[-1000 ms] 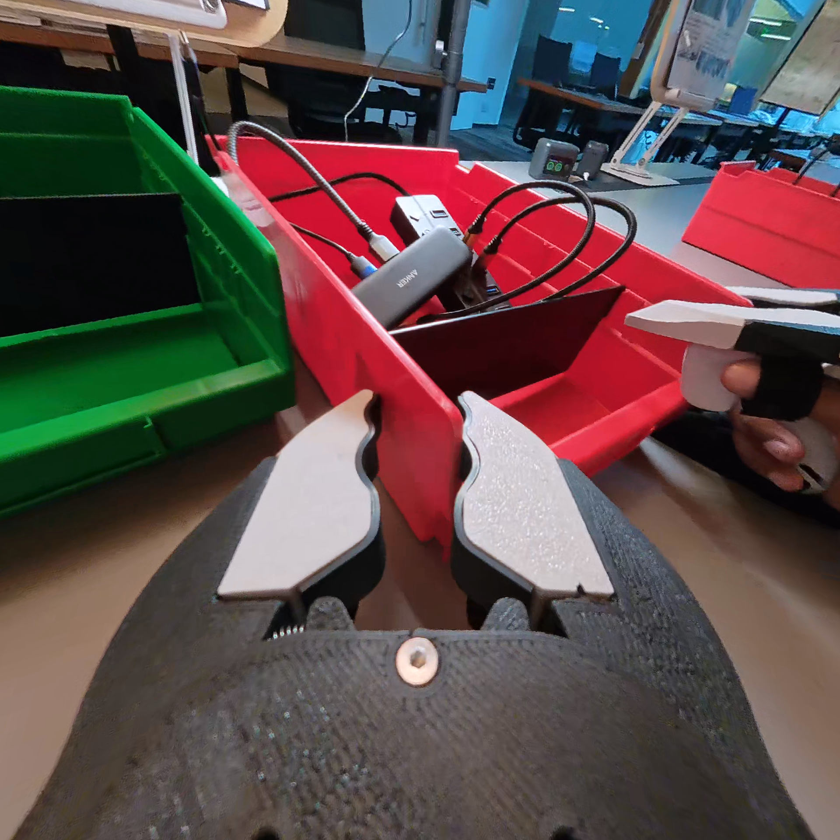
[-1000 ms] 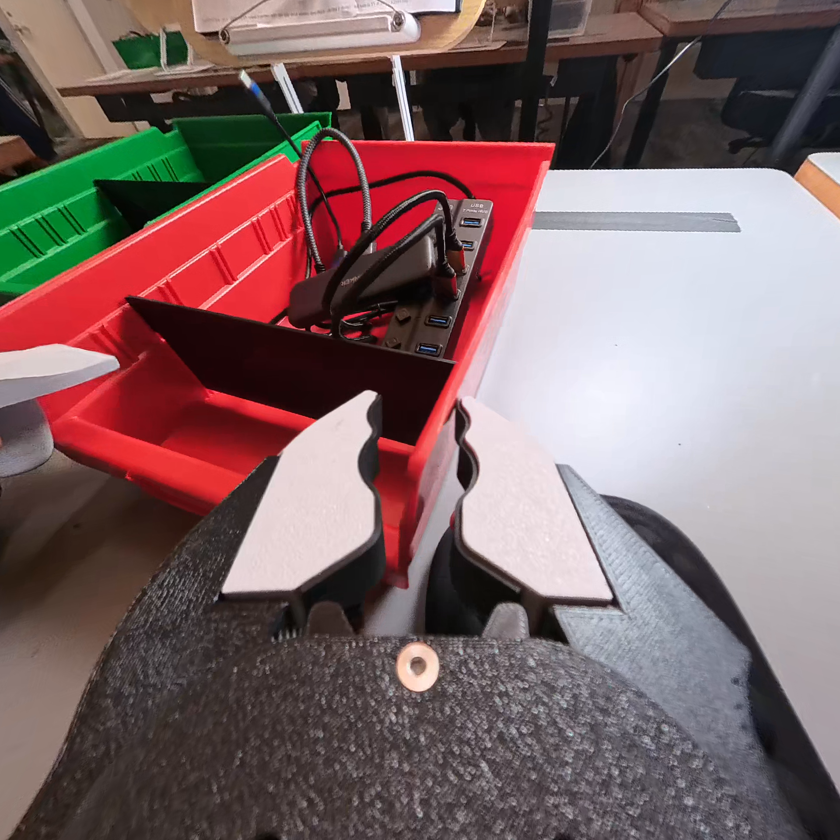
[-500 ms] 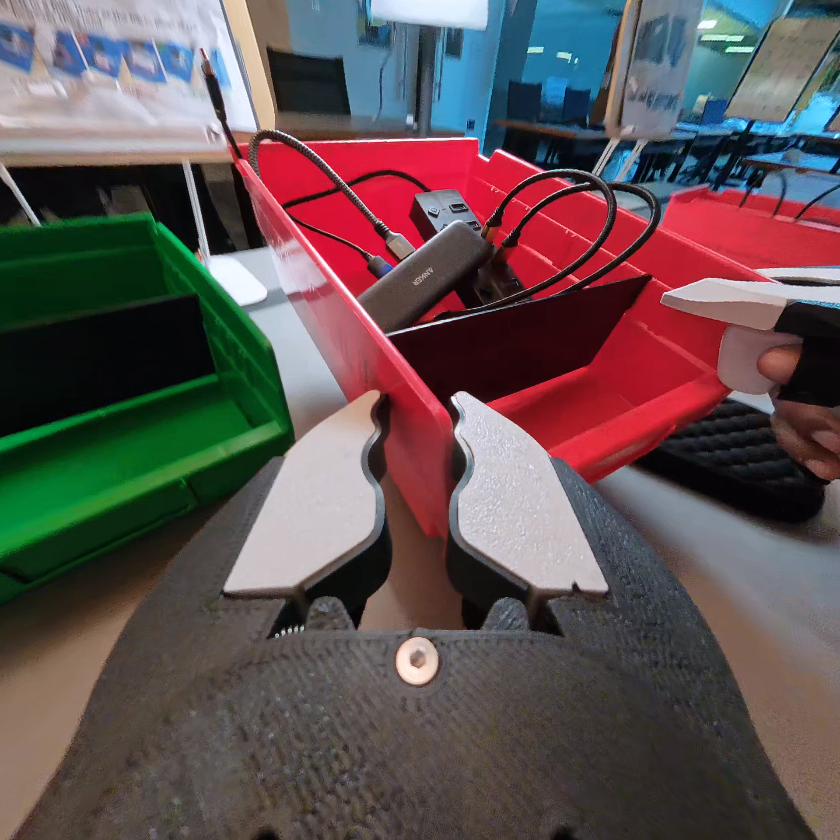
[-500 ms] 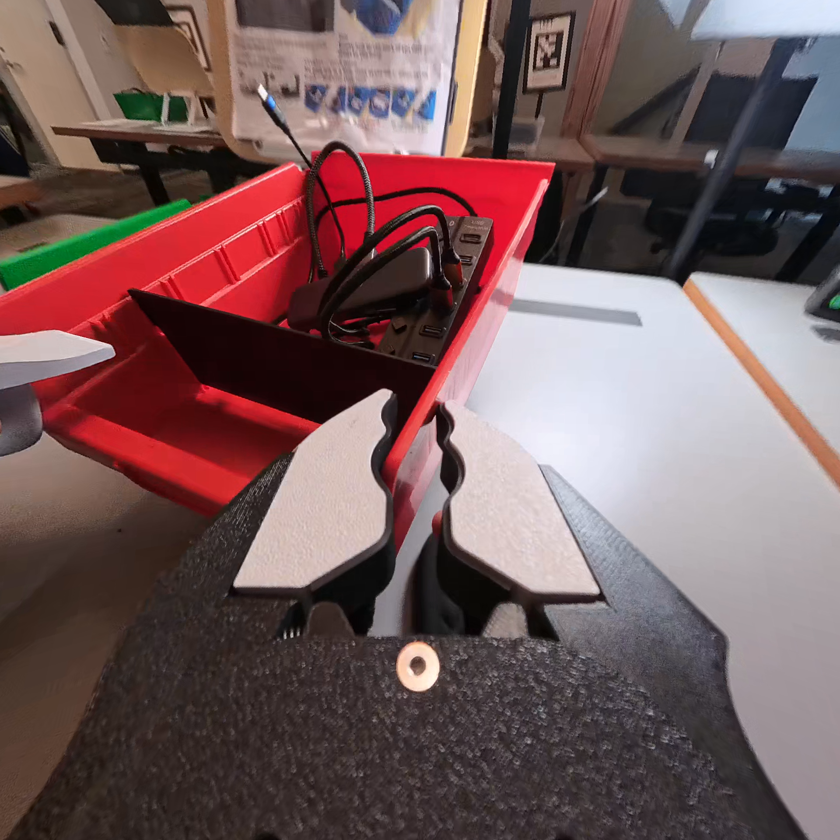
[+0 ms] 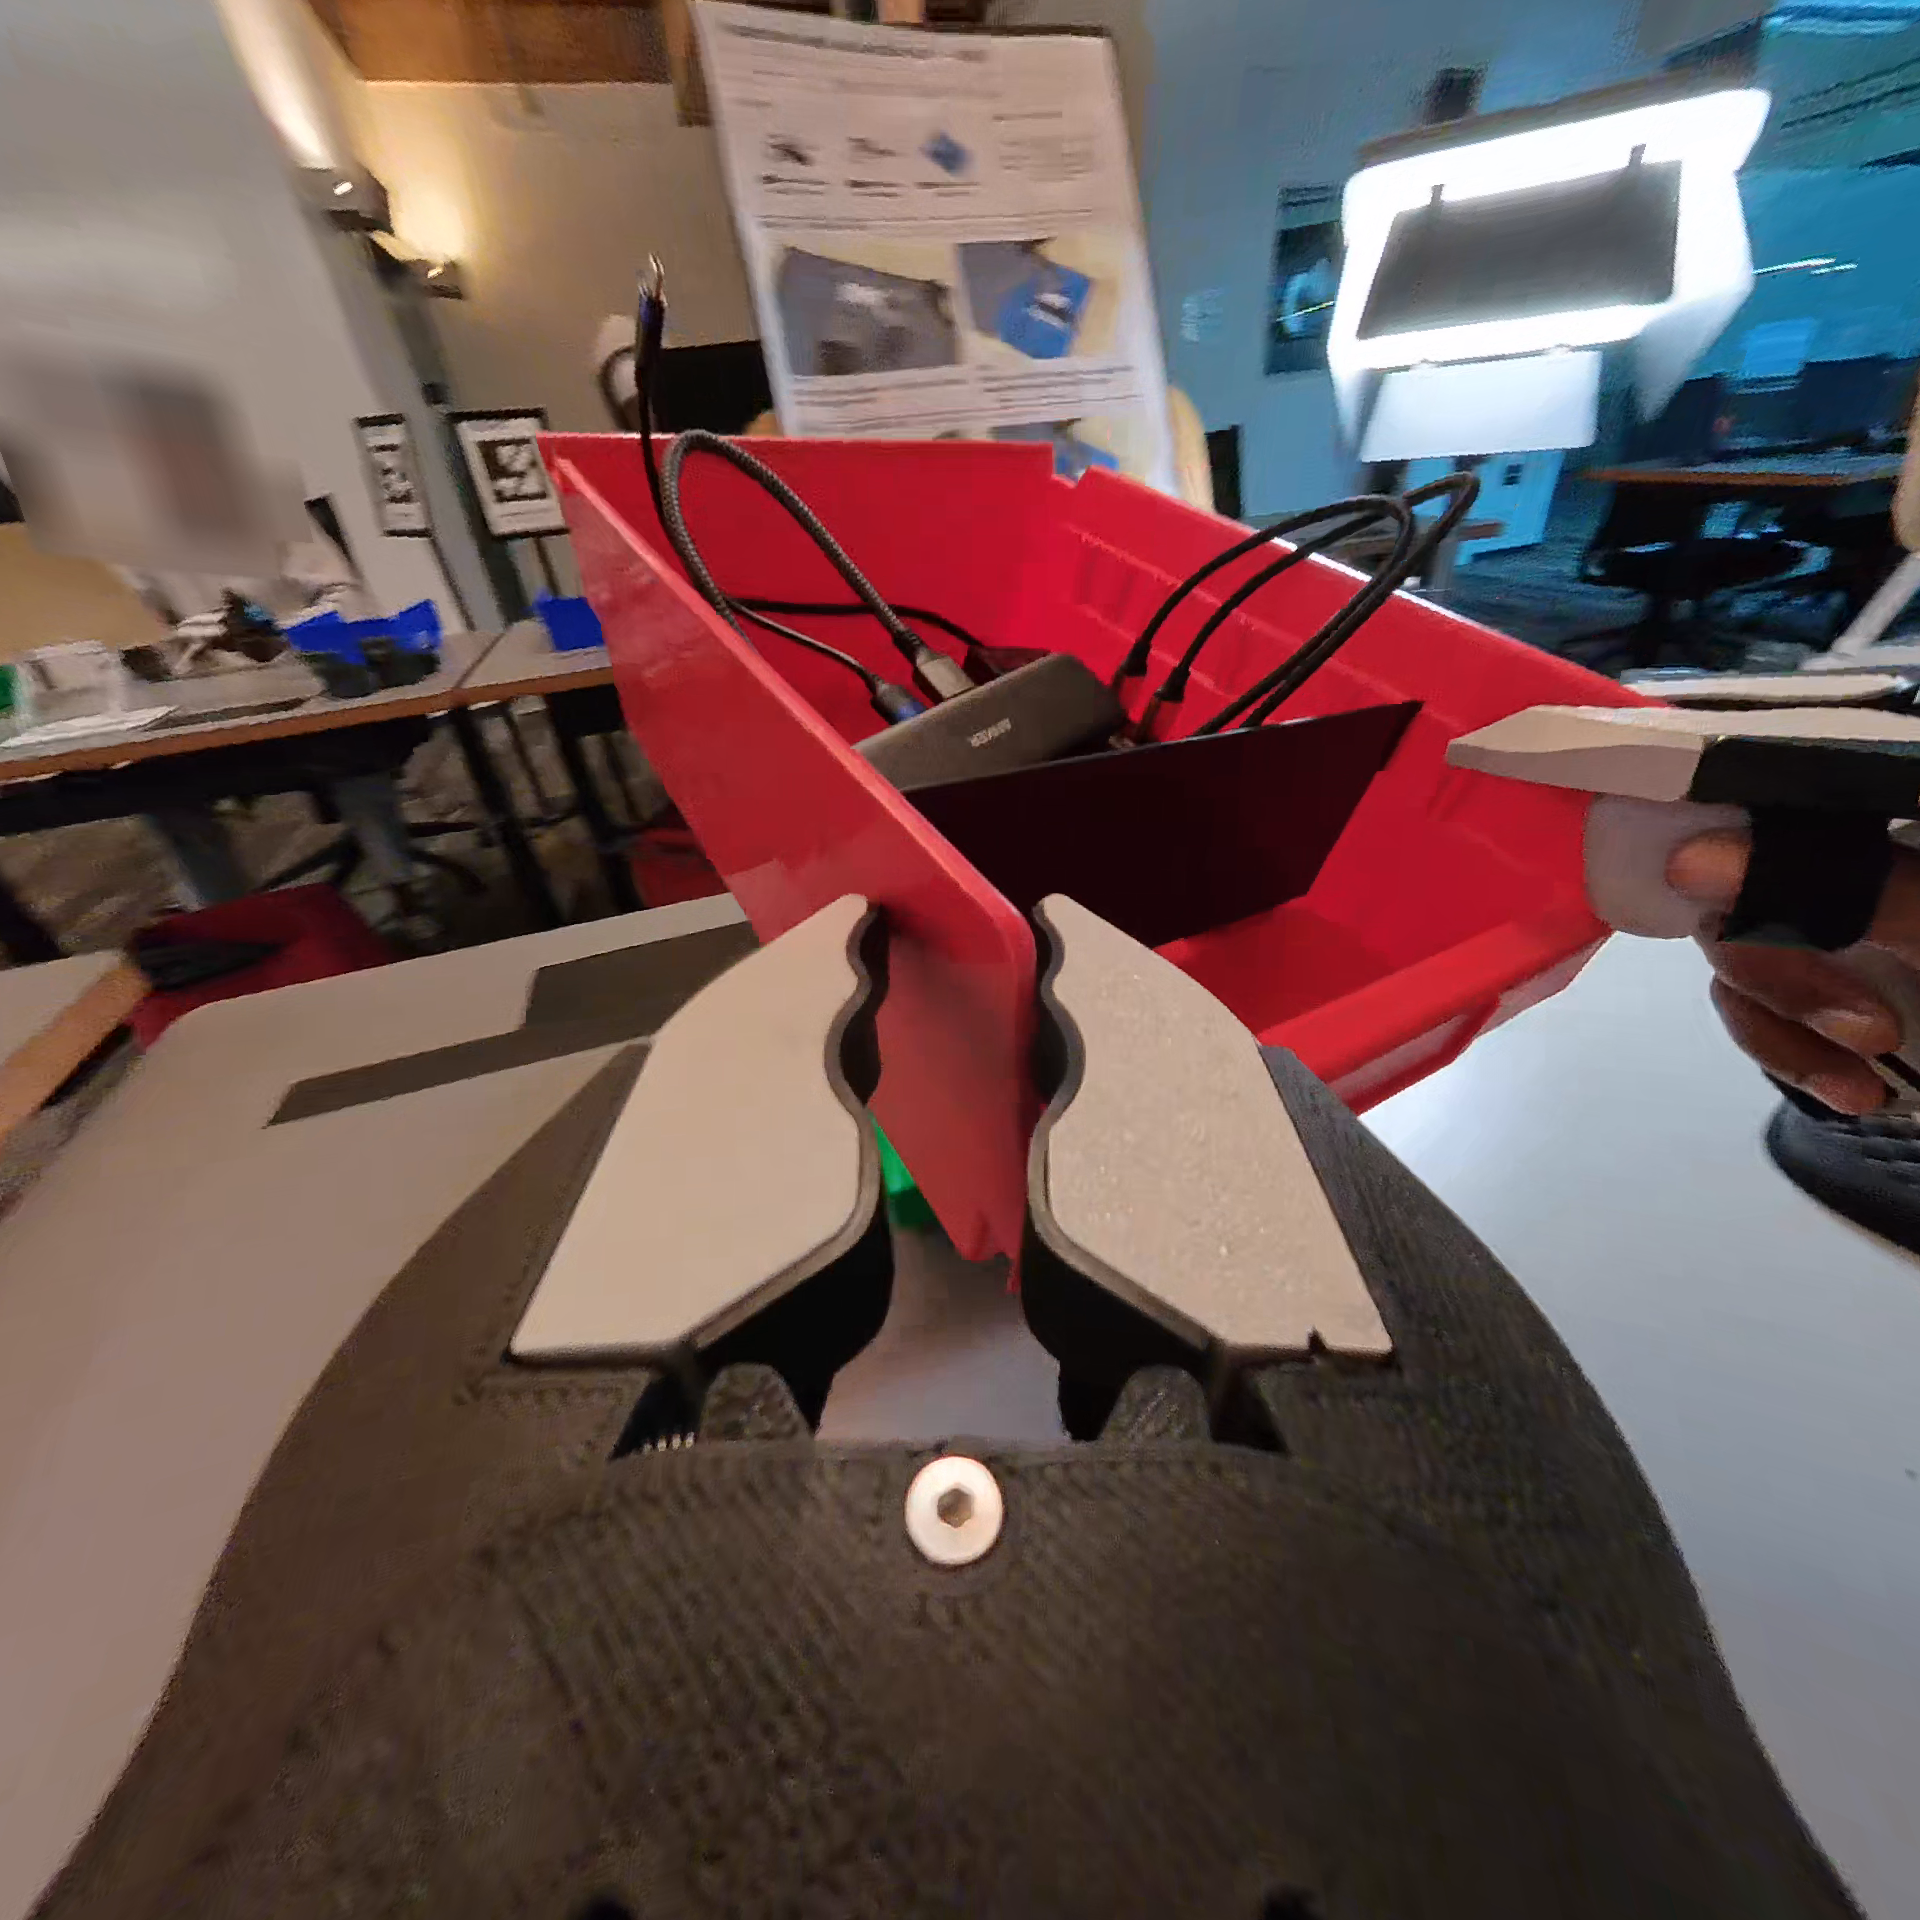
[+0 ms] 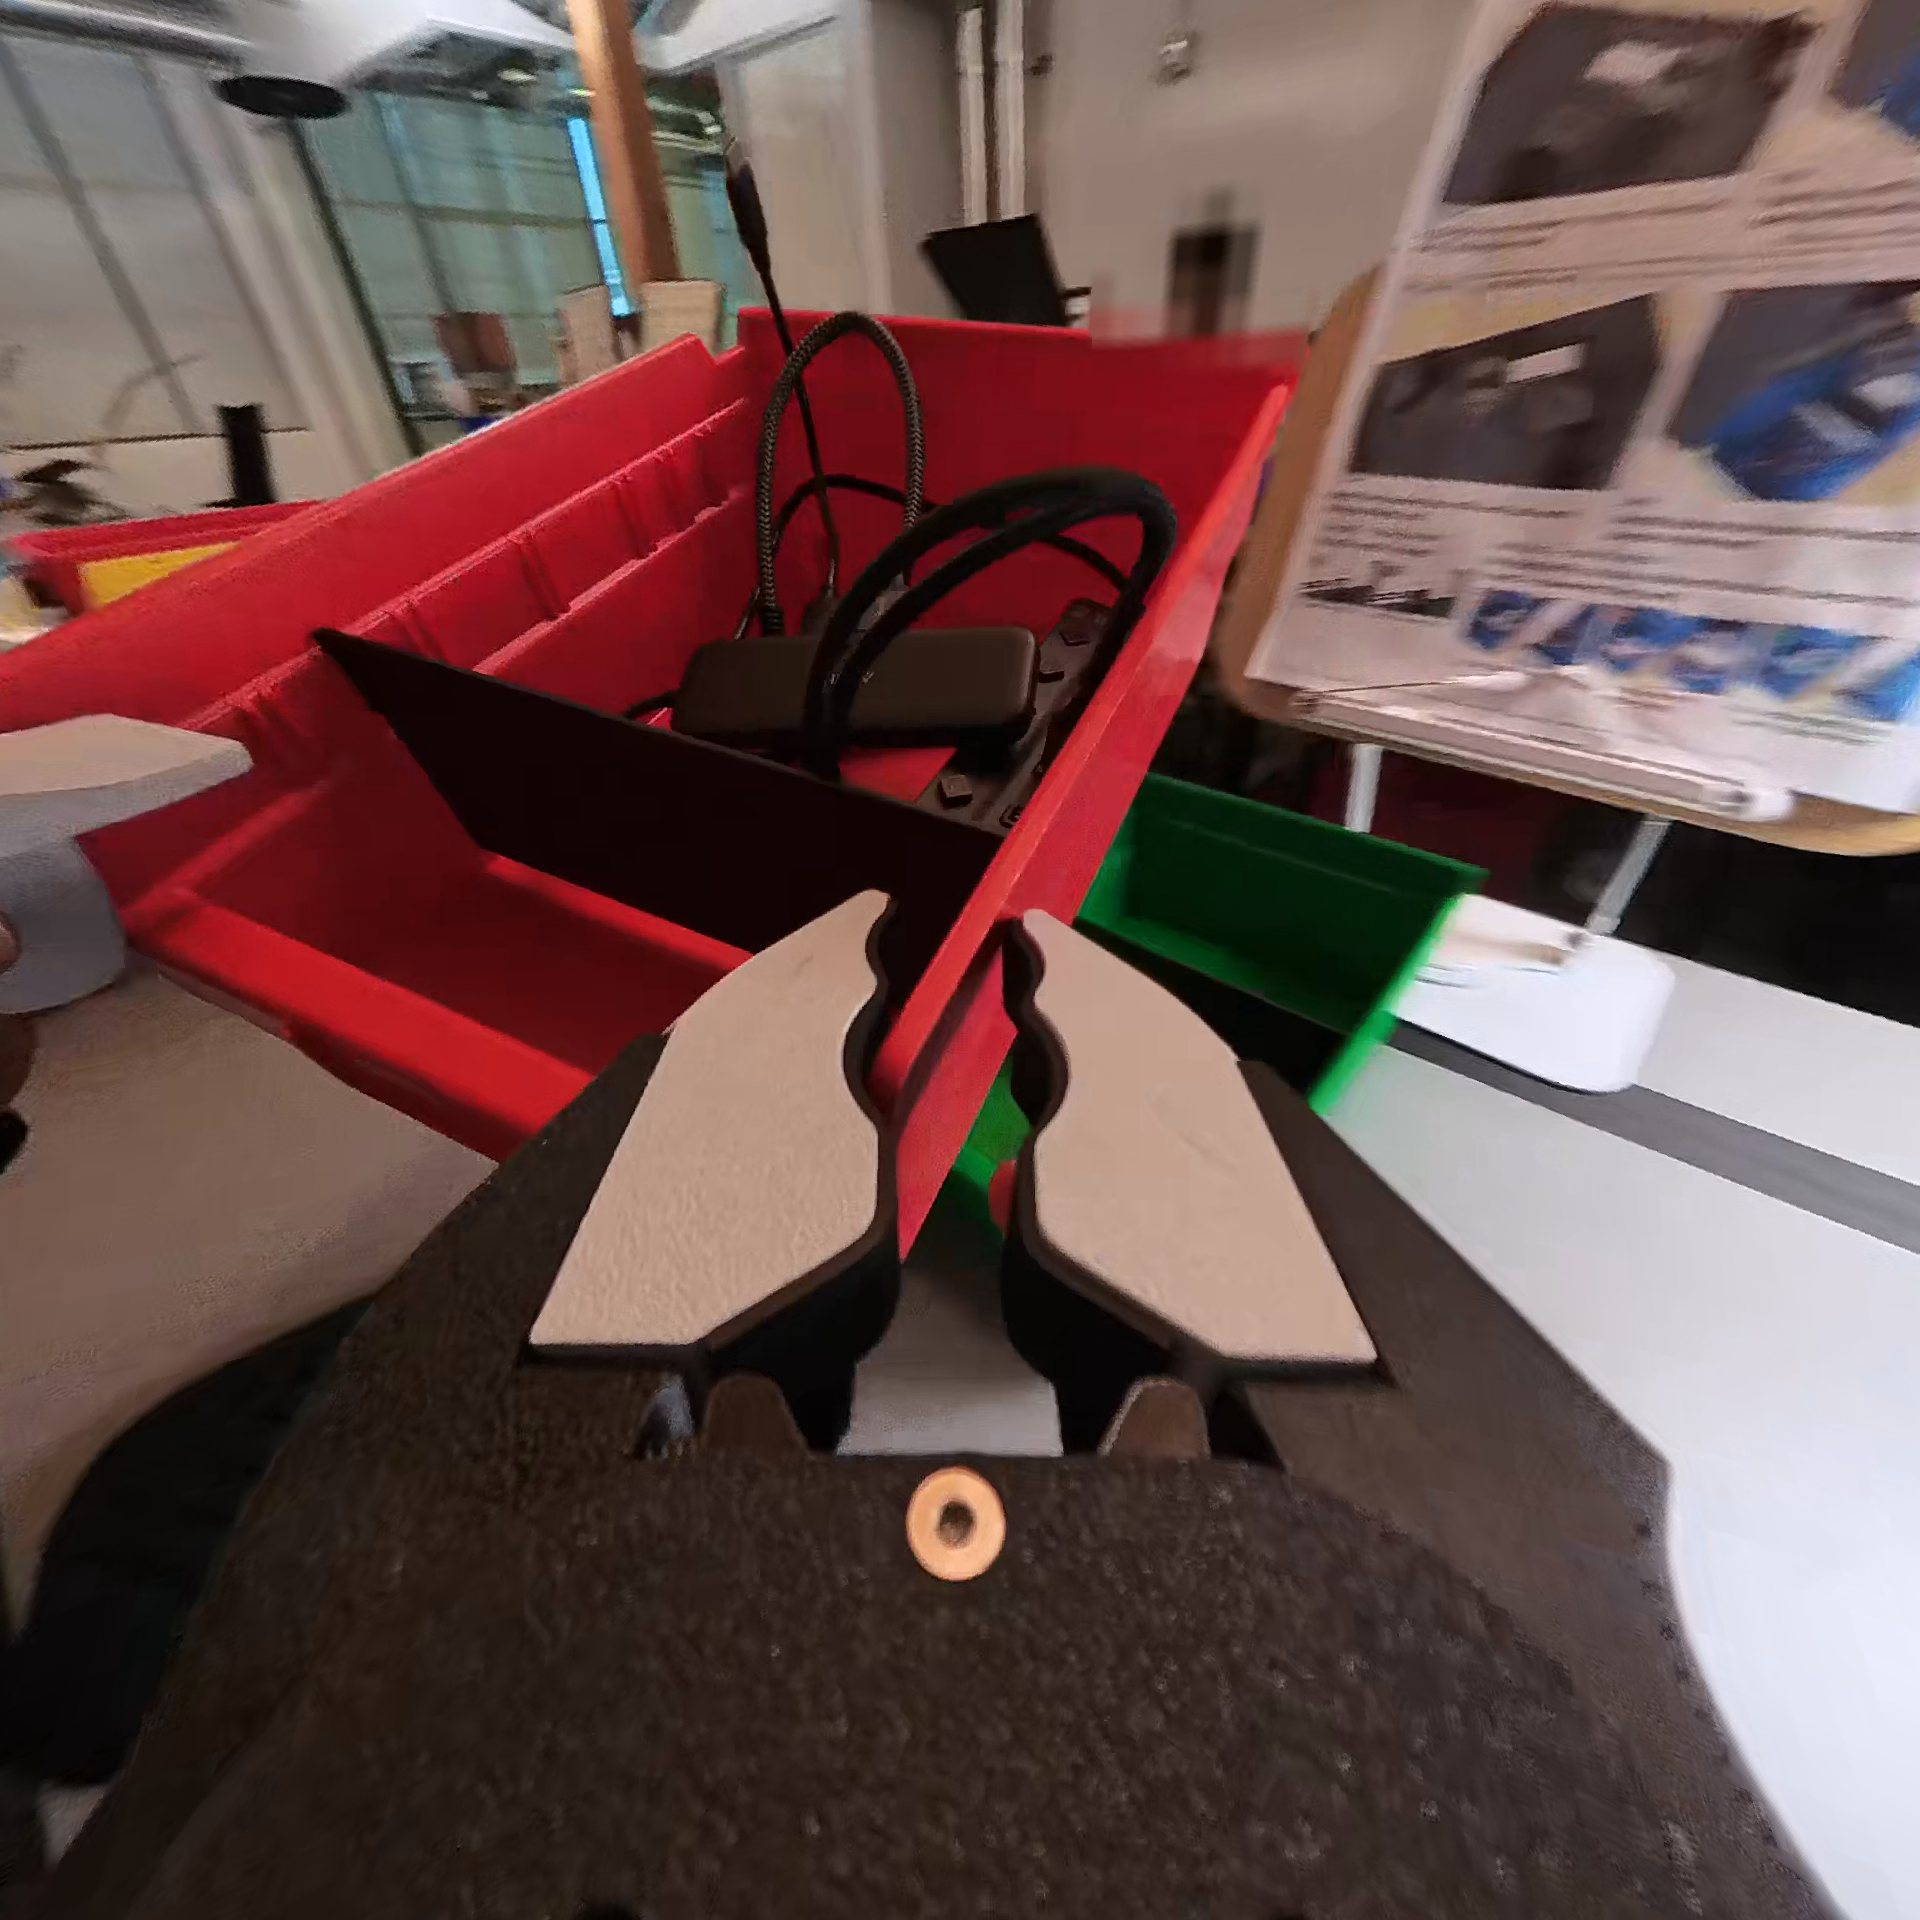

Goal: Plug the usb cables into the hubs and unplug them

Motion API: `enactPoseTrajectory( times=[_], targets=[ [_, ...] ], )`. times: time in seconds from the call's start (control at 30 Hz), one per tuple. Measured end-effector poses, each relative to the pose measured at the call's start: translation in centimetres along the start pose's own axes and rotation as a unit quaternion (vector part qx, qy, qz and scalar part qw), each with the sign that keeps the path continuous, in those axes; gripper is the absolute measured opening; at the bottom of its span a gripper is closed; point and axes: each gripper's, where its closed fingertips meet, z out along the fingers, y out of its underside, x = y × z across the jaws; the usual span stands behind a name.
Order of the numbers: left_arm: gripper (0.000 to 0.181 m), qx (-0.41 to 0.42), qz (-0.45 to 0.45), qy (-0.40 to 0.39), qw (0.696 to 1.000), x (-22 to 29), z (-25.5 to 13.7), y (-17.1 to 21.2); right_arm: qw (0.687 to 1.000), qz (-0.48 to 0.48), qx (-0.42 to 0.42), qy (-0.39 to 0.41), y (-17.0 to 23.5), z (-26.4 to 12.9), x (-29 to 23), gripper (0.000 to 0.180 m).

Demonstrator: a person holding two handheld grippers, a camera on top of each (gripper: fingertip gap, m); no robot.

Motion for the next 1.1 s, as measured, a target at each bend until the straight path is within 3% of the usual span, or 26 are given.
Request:
enactPoseTrajectory(
  times=[0.23, 0.47, 0.7, 0.8, 0.9, 0.97, 1.1],
  targets=[
    [0.026, -0.036, -0.041, -0.067, 0.996, -9.7, -4.3, 3.3, 0.989, 0.073, -0.065, -0.107, 5.0, 9.6, -8.1, 0.019],
    [0.023, -0.051, -0.065, -0.058, 0.995, -14.9, -4.0, 9.0, 0.977, 0.116, -0.133, -0.122, 12.3, 13.7, -11.2, 0.025],
    [0.014, -0.087, -0.086, -0.069, 0.99, -16.3, -1.2, 16.5, 0.986, 0.042, -0.145, -0.07, 15.5, 14.2, -9.4, 0.028],
    [0.031, -0.132, -0.086, -0.046, 0.986, -15.5, -0.2, 18.4, 0.982, 0.031, -0.155, -0.103, 16.2, 13.2, -9.6, 0.035],
    [0.052, -0.091, -0.076, -0.039, 0.992, -15.3, -0.2, 16.1, 0.978, 0.008, -0.156, -0.138, 15.2, 10.8, -9.5, 0.042],
    [0.054, -0.077, -0.028, -0.015, 0.997, -14.3, -0.4, 14.1, 0.975, -0.041, -0.166, -0.145, 14.4, 9.0, -8.2, 0.047],
    [0.057, -0.173, 0.069, 0.118, 0.975, -9.4, 0.2, 14.3, 0.936, -0.2, -0.259, -0.131, 15.0, 7.6, -3.0, 0.053]
  ],
)
